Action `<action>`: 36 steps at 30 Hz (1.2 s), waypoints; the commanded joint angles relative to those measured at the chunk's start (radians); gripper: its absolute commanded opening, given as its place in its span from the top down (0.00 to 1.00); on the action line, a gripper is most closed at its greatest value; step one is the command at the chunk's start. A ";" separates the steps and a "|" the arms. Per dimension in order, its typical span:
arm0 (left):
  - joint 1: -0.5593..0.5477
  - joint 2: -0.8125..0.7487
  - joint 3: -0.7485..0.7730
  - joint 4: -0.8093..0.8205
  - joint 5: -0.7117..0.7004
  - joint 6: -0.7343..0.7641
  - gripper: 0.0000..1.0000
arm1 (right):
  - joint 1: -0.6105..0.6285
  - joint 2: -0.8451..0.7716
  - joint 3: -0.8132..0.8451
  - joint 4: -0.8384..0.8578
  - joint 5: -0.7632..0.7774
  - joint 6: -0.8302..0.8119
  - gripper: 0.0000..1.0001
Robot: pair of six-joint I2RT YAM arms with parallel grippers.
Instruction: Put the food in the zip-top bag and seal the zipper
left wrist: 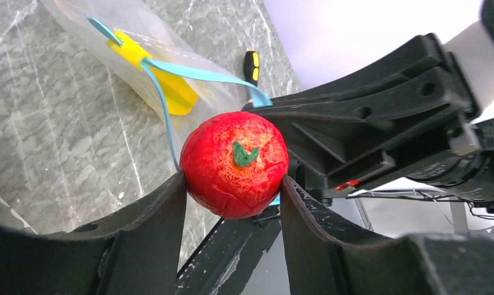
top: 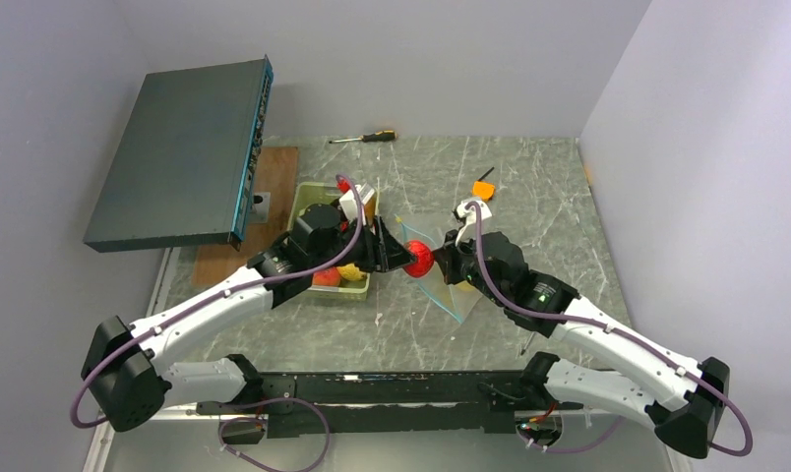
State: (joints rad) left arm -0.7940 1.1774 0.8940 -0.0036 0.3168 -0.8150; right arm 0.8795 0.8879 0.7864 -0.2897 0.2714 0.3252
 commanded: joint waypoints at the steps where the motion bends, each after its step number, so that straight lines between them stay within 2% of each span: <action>1: -0.007 0.010 -0.018 0.031 -0.020 -0.016 0.69 | 0.001 -0.030 0.018 0.056 0.002 0.011 1.00; 14: -0.031 0.071 0.027 0.005 -0.040 0.000 0.63 | 0.002 -0.015 0.015 0.073 -0.003 -0.004 1.00; 16: -0.033 0.075 0.037 0.005 -0.044 0.017 0.58 | 0.003 -0.007 0.024 0.071 -0.001 -0.006 1.00; 22: -0.043 0.052 0.024 -0.018 -0.047 0.024 0.30 | 0.002 -0.013 0.002 0.090 0.007 -0.007 1.00; 26: -0.047 0.033 0.016 -0.006 -0.054 0.040 0.19 | 0.002 -0.001 0.020 0.072 0.008 -0.009 1.00; 32: -0.052 -0.002 -0.019 0.035 -0.053 0.035 0.13 | 0.002 0.010 0.015 0.077 0.004 -0.006 1.00; 36: -0.053 -0.032 0.000 -0.039 -0.079 0.065 0.12 | 0.003 0.025 0.012 0.089 -0.013 -0.004 1.00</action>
State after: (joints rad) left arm -0.8406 1.1973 0.8810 -0.0257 0.2672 -0.7906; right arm 0.8795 0.9035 0.7841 -0.2523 0.2676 0.3244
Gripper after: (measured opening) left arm 0.877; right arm 0.009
